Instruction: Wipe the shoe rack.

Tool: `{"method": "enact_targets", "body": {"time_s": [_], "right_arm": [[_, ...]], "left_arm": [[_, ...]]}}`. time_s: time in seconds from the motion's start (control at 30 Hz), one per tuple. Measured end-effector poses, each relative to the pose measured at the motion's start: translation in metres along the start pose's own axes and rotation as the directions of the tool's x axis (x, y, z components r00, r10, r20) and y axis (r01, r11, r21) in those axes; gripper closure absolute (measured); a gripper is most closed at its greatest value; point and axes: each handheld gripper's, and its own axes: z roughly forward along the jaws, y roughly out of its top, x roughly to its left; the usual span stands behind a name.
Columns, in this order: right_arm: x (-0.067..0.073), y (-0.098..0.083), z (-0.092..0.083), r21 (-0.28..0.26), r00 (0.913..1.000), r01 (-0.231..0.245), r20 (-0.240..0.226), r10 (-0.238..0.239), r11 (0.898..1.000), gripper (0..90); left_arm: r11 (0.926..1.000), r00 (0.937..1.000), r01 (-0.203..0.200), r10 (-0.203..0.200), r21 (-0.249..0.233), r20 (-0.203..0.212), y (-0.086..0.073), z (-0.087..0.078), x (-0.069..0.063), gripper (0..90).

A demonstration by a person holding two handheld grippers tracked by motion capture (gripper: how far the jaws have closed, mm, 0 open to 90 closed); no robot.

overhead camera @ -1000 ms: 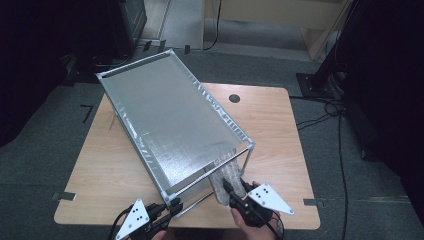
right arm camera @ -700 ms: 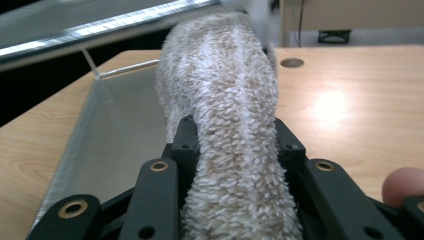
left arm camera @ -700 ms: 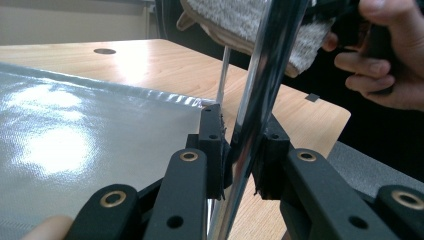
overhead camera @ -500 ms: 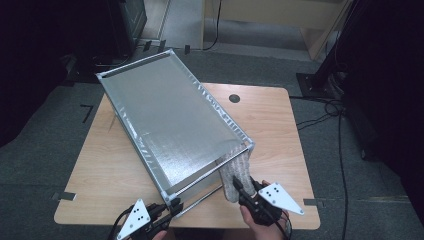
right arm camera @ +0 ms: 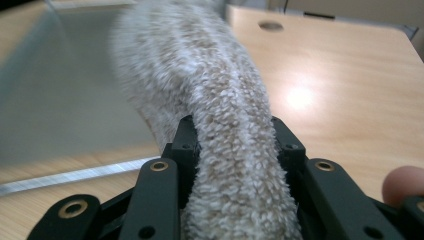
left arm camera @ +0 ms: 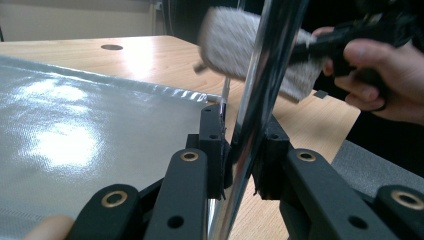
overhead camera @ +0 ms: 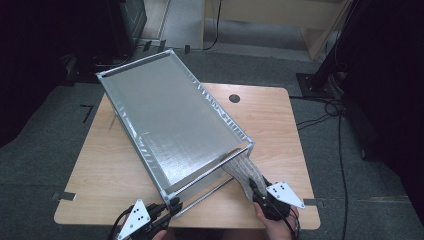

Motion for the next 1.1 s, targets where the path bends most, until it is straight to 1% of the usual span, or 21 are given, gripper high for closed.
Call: {"method": "enact_targets", "body": {"time_s": [0.07, 0.13, 0.17, 0.2, 0.3, 0.37, 0.4, 0.43, 0.47, 0.5, 0.53, 0.6, 0.67, 0.7, 0.77, 0.83, 0.9, 0.93, 1.0, 1.03, 1.1], "right_arm": [[-0.014, -0.009, 0.003, 0.034, 0.9996, 0.004, 0.027, -0.005, 0.999, 64.8], [-0.030, -0.015, 0.004, 0.076, 0.9987, -0.024, 0.046, 0.021, 0.997, 64.9], [-0.037, -0.018, 0.004, 0.100, 0.9972, -0.041, 0.066, 0.035, 0.994, 65.0], [-0.044, -0.020, 0.003, 0.114, 0.9934, -0.051, 0.108, 0.039, 0.992, 65.3], [-0.065, -0.023, -0.002, 0.130, 0.9703, -0.102, 0.232, 0.070, 0.986, 65.7], [-0.075, -0.018, -0.009, 0.074, 0.9547, -0.178, 0.255, 0.153, 0.981, 65.8], [-0.076, -0.012, -0.014, 0.033, 0.9493, -0.193, 0.259, 0.178, 0.981, 65.7], [-0.075, -0.005, -0.019, -0.003, 0.9495, -0.188, 0.255, 0.183, 0.982, 65.7], [-0.071, 0.003, -0.024, -0.041, 0.9551, -0.164, 0.243, 0.169, 0.986, 65.6], [-0.067, 0.010, -0.028, -0.070, 0.9582, -0.154, 0.233, 0.166, 0.986, 65.5], [-0.060, 0.022, -0.036, -0.119, 0.9654, -0.130, 0.211, 0.153, 0.984, 65.5], [-0.047, 0.041, -0.047, -0.201, 0.9737, -0.089, 0.189, 0.128, 0.976, 65.5], [-0.034, 0.060, -0.056, -0.271, 0.9802, -0.055, 0.169, 0.104, 0.961, 65.5], [-0.027, 0.069, -0.059, -0.296, 0.9836, -0.047, 0.153, 0.096, 0.954, 65.5], [-0.014, 0.087, -0.059, -0.318, 0.9924, -0.023, 0.107, 0.061, 0.948, 65.4], [-0.001, 0.102, -0.053, -0.316, 0.9986, -0.001, 0.050, 0.018, 0.949, 65.3], [0.013, 0.113, -0.044, -0.310, 0.9999, 0.009, -0.005, -0.011, 0.951, 64.9], [0.020, 0.117, -0.038, -0.307, 0.9991, 0.032, -0.018, -0.039, 0.951, 64.4], [0.029, 0.123, -0.021, -0.264, 0.9952, 0.066, -0.052, -0.083, 0.962, 59.9], [0.032, 0.124, -0.012, -0.217, 0.9953, 0.071, -0.049, -0.084, 0.974, 54.1], [0.036, 0.123, 0.002, -0.165, 0.9964, 0.056, -0.054, -0.066, 0.985, 41.1]], "left_arm": [[1.0000, 1.0000, -0.001, 0.001, 0.001, 0.001, 0.000, 0.000, 0.000, 78.4], [1.0000, 1.0000, 0.000, 0.000, 0.001, 0.001, 0.000, 0.001, 0.000, 78.4], [1.0000, 1.0000, 0.000, 0.000, 0.001, 0.000, 0.000, 0.001, 0.000, 78.4], [1.0000, 1.0000, 0.003, -0.003, 0.001, 0.002, 0.000, 0.001, 0.000, 78.4], [1.0000, 1.0000, 0.002, -0.002, 0.000, 0.002, 0.000, 0.001, 0.000, 78.4], [1.0000, 1.0000, 0.004, -0.004, -0.002, 0.002, 0.000, 0.001, 0.000, 78.4], [1.0000, 1.0000, 0.004, -0.004, -0.003, 0.002, 0.000, 0.001, 0.000, 78.4], [1.0000, 1.0000, 0.004, -0.004, -0.003, 0.001, 0.000, 0.001, 0.000, 78.4], [1.0000, 1.0000, 0.003, -0.003, -0.005, -0.001, -0.001, 0.001, 0.000, 78.4], [1.0000, 1.0000, 0.000, 0.000, -0.004, -0.002, 0.000, 0.001, -0.001, 78.5], [1.0000, 1.0000, 0.000, 0.000, -0.004, -0.003, -0.001, 0.001, -0.001, 78.5], [1.0000, 1.0000, -0.002, 0.002, -0.004, -0.003, -0.001, 0.001, -0.001, 78.6], [1.0000, 1.0000, -0.002, 0.002, -0.005, -0.004, -0.001, 0.001, -0.001, 78.6], [1.0000, 1.0000, -0.004, 0.004, -0.005, -0.004, -0.001, 0.001, -0.001, 78.6], [1.0000, 1.0000, -0.005, 0.005, -0.003, -0.004, -0.001, 0.001, -0.001, 78.6], [1.0000, 1.0000, 0.001, -0.001, -0.004, -0.004, -0.001, 0.001, -0.001, 78.6], [1.0000, 1.0000, 0.002, -0.002, -0.004, -0.005, -0.001, 0.001, -0.001, 78.6], [1.0000, 1.0000, 0.001, -0.001, -0.005, -0.005, -0.001, 0.001, -0.001, 78.5], [1.0000, 1.0000, 0.002, -0.002, -0.004, -0.004, -0.001, 0.001, -0.001, 78.6], [1.0000, 1.0000, 0.002, -0.002, -0.004, -0.004, -0.001, 0.001, -0.001, 78.5], [1.0000, 1.0000, 0.003, -0.003, -0.003, -0.003, -0.002, 0.001, 0.000, 78.4]]}}
